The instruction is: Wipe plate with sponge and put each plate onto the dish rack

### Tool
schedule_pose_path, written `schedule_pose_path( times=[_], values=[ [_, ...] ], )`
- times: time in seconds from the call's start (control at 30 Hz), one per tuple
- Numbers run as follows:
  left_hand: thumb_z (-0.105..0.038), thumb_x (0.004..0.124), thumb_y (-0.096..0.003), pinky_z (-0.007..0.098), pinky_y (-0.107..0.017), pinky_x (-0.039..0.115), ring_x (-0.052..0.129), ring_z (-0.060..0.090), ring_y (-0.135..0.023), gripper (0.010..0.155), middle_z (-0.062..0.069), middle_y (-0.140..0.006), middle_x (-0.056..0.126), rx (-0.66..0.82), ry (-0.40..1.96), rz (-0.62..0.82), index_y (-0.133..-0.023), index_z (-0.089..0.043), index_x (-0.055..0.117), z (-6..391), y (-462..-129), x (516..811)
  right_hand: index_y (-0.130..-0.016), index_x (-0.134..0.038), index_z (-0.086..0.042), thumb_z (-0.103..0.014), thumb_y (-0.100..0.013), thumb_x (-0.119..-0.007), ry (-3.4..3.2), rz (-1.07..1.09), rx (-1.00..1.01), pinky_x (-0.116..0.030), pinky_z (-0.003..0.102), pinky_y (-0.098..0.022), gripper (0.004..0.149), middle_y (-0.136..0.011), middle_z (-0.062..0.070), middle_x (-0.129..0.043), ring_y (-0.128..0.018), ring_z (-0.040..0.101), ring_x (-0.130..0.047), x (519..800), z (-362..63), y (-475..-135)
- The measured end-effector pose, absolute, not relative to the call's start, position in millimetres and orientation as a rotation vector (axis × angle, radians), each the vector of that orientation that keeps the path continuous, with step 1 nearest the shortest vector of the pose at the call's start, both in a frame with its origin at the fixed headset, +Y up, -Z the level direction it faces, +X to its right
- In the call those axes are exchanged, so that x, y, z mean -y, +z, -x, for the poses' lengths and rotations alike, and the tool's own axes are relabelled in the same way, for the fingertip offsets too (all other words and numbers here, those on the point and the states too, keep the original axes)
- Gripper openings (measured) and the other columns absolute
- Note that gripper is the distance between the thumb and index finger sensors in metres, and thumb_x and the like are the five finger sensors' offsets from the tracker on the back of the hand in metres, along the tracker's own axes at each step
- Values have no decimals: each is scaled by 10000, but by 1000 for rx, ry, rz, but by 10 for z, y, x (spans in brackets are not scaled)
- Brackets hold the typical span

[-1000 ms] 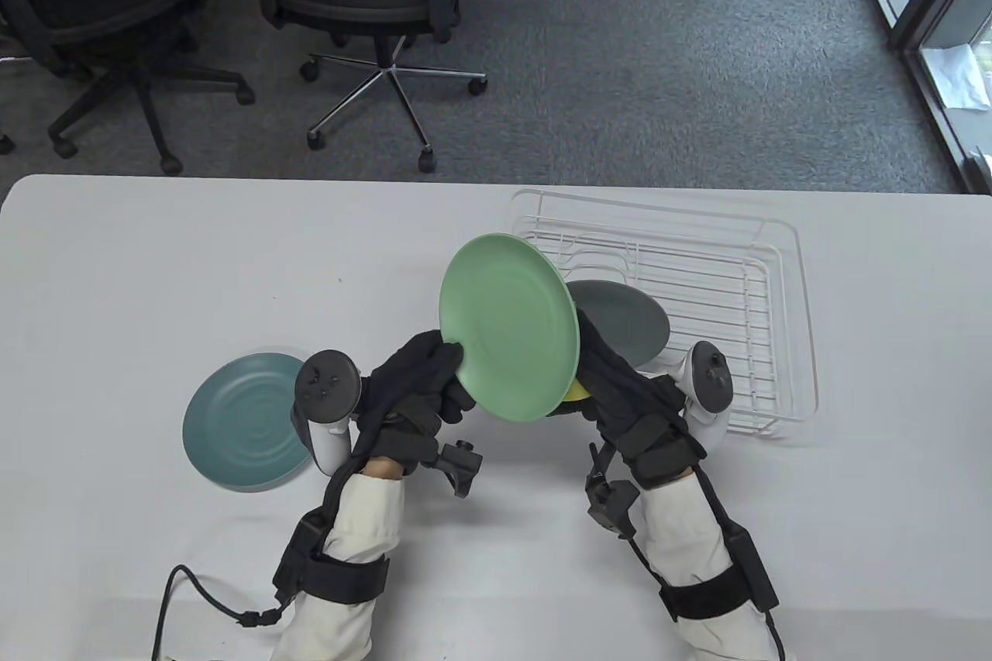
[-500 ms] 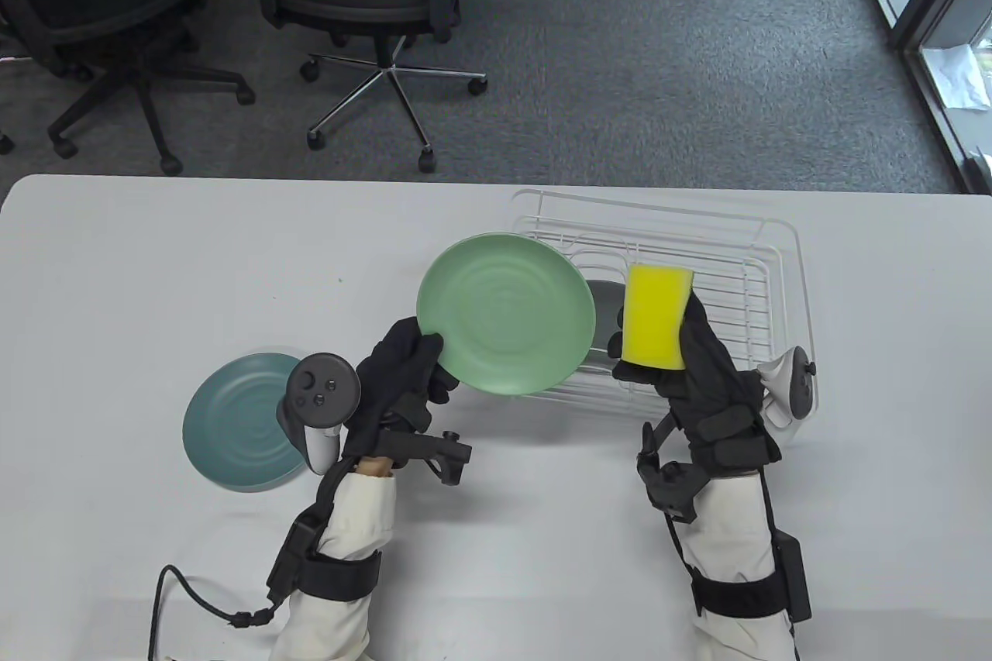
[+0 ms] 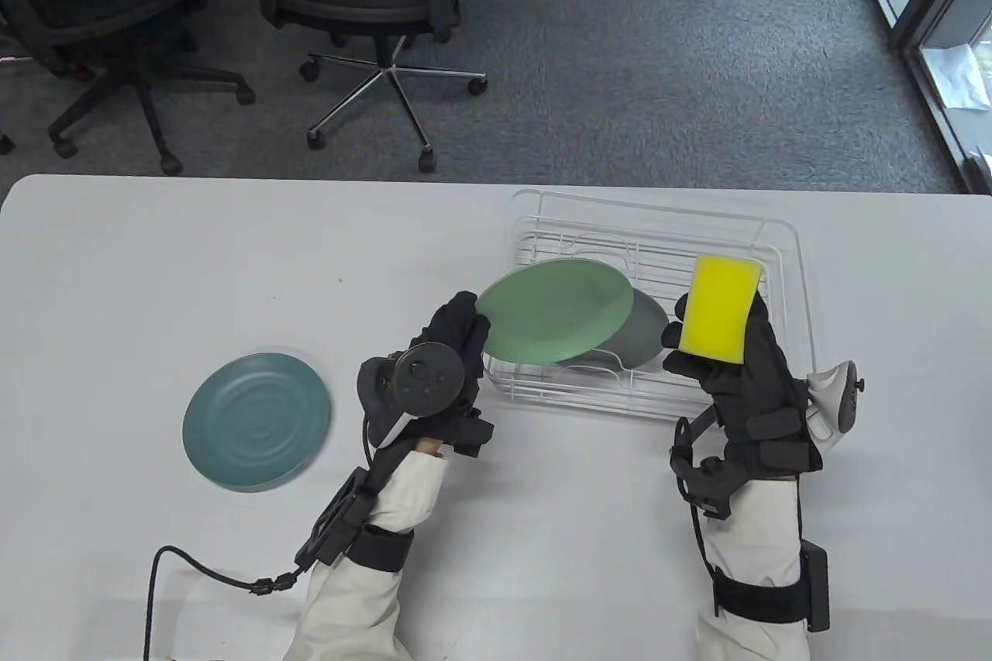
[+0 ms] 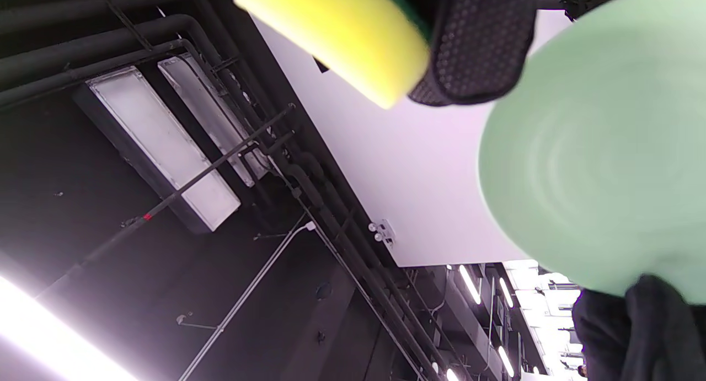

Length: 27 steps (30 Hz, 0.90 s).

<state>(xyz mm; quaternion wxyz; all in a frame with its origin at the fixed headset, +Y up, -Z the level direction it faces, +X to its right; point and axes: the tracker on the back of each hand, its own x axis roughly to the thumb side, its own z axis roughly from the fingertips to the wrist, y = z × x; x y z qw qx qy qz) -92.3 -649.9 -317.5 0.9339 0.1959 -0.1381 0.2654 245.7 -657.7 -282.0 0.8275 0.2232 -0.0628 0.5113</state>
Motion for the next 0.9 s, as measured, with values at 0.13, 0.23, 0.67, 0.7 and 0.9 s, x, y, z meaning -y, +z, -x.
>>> schedule_pose_path(
  times=[0.13,0.23,0.67,0.7,0.9],
  values=[
    [-224,757,-550,212,-297,1019,1092,308,-511,398,167,-746,959,311,397,-404,-912,-60,777,716,-3256,6525,-1183,-135,-22,-367,-731,-418,1060,-478,119,-736,481,-621,635,-1065,386,-524,-847,462,-731,6586,-2438,-2823],
    [-221,758,-549,216,-299,1021,1093,312,-514,395,168,-747,959,321,360,-380,-910,-62,779,587,-3314,6561,-1183,-129,-25,-367,-733,-413,1036,-486,108,-732,482,-626,633,-1068,385,-517,-853,462,-725,6589,-2432,-2824],
    [-220,778,-535,246,-293,1031,1106,335,-513,391,166,-744,979,380,203,-303,-899,-80,804,154,-3449,6692,-1186,-110,-40,-375,-737,-401,934,-490,113,-724,479,-639,631,-1082,376,-500,-870,455,-713,6594,-2517,-2826],
    [-220,781,-532,250,-289,1031,1107,336,-512,391,169,-742,982,379,200,-295,-896,-81,809,139,-3457,6705,-1186,-110,-43,-374,-737,-401,932,-489,115,-723,480,-639,629,-1083,374,-500,-871,454,-712,6595,-2522,-2826],
    [-229,799,-518,274,-293,1032,1115,354,-516,404,160,-746,1000,365,190,-225,-894,-86,828,105,-3539,6793,-1187,-113,-46,-373,-736,-403,944,-483,110,-724,479,-638,628,-1084,375,-498,-872,455,-711,6612,-2515,-2839]
  ],
)
